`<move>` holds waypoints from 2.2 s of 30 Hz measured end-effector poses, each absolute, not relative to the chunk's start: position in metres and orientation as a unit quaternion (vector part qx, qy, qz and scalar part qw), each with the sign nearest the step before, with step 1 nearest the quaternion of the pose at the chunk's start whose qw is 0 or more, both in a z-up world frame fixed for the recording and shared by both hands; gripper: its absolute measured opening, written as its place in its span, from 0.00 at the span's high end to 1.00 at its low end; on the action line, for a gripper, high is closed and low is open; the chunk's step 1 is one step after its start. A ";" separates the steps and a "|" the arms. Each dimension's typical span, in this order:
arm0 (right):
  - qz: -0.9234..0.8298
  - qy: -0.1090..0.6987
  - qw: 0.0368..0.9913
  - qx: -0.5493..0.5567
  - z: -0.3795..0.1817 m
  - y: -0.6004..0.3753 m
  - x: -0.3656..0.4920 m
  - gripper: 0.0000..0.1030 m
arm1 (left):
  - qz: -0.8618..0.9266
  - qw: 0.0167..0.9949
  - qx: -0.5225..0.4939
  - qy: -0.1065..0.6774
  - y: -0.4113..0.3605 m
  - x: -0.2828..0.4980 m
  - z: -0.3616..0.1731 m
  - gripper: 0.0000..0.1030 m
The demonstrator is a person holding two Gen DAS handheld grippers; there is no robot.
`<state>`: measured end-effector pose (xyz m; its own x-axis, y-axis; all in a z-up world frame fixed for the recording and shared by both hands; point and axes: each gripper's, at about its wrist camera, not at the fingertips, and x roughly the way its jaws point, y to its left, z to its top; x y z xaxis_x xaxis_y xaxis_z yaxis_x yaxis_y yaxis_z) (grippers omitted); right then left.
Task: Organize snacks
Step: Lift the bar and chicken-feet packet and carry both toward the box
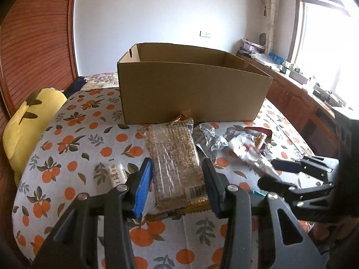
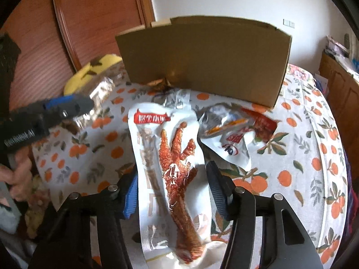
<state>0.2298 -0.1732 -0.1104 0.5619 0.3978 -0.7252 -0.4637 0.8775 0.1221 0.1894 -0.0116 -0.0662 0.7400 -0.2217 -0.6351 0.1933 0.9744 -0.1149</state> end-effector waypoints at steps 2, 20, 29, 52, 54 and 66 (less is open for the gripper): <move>0.243 0.395 0.885 -0.044 -0.105 -0.175 0.227 0.45 | -0.114 0.933 -0.021 0.341 -0.013 0.189 -0.065 0.58; 0.238 0.368 0.898 -0.037 -0.085 -0.182 0.210 0.45 | -0.125 0.940 -0.016 0.316 -0.020 0.180 -0.053 0.58; 0.232 0.346 0.908 -0.040 -0.062 -0.187 0.209 0.45 | -0.137 0.946 -0.021 0.293 -0.020 0.181 -0.034 0.58; 0.227 0.295 0.927 -0.052 -0.011 -0.186 0.253 0.45 | -0.156 0.956 -0.029 0.246 -0.020 0.225 0.003 0.58; 0.228 0.294 0.927 -0.053 -0.010 -0.185 0.261 0.45 | -0.157 0.956 -0.029 0.245 -0.022 0.233 0.004 0.58; 0.241 0.275 0.928 -0.062 0.000 -0.169 0.318 0.45 | -0.166 0.959 -0.027 0.230 -0.027 0.295 0.019 0.58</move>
